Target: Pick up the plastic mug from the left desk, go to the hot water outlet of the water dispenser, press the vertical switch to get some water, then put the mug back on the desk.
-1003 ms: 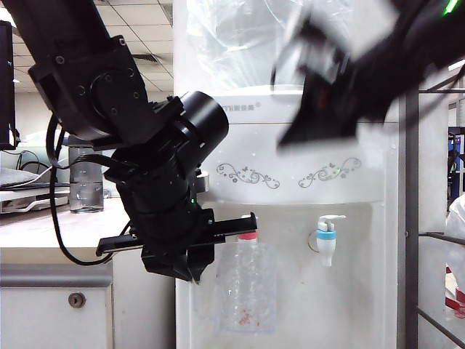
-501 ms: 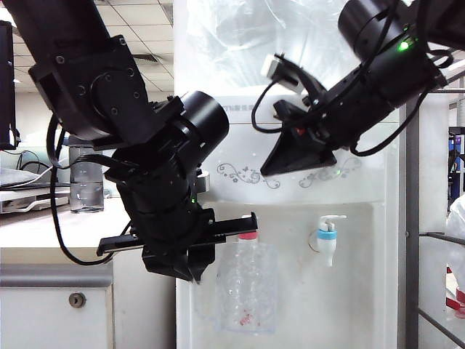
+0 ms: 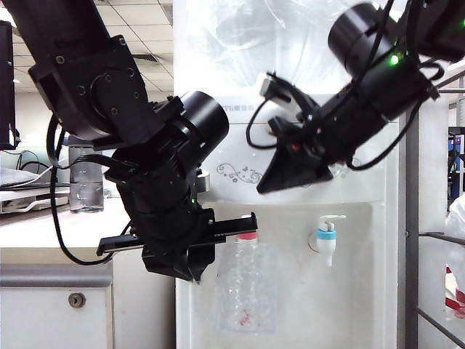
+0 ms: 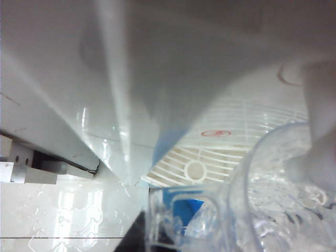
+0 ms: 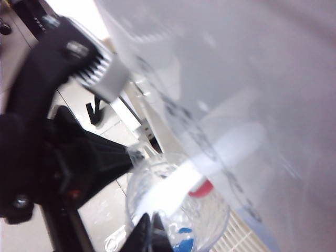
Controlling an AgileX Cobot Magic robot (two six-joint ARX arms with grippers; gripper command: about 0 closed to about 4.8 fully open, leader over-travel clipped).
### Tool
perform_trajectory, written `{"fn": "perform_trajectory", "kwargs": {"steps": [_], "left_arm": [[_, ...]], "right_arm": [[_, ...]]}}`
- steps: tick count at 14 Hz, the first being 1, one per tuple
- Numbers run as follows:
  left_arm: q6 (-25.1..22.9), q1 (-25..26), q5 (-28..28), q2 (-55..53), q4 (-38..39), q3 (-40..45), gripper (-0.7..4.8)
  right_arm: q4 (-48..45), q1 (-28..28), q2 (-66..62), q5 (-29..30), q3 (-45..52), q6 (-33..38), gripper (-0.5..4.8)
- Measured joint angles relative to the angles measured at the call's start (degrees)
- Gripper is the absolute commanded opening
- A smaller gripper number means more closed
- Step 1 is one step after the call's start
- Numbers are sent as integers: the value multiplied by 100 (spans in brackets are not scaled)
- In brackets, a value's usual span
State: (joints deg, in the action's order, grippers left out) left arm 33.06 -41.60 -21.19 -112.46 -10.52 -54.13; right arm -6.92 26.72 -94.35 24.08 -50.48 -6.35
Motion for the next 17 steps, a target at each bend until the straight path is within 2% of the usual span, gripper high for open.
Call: {"fn": "perform_trajectory", "kwargs": {"steps": [8,14,17], "left_arm": [[-2,0,0,0,-7,2,-5],[-4,0,4,-2,-17,0,-5],[-4,0,4,-2,-20,0,-5]], "right_arm": [[-26,243,-348,-87,-92,-348,-8],[-118,313,-479,-511,-105,-476,-8],[-133,315,-483,-531,-103,-514,-8]]}}
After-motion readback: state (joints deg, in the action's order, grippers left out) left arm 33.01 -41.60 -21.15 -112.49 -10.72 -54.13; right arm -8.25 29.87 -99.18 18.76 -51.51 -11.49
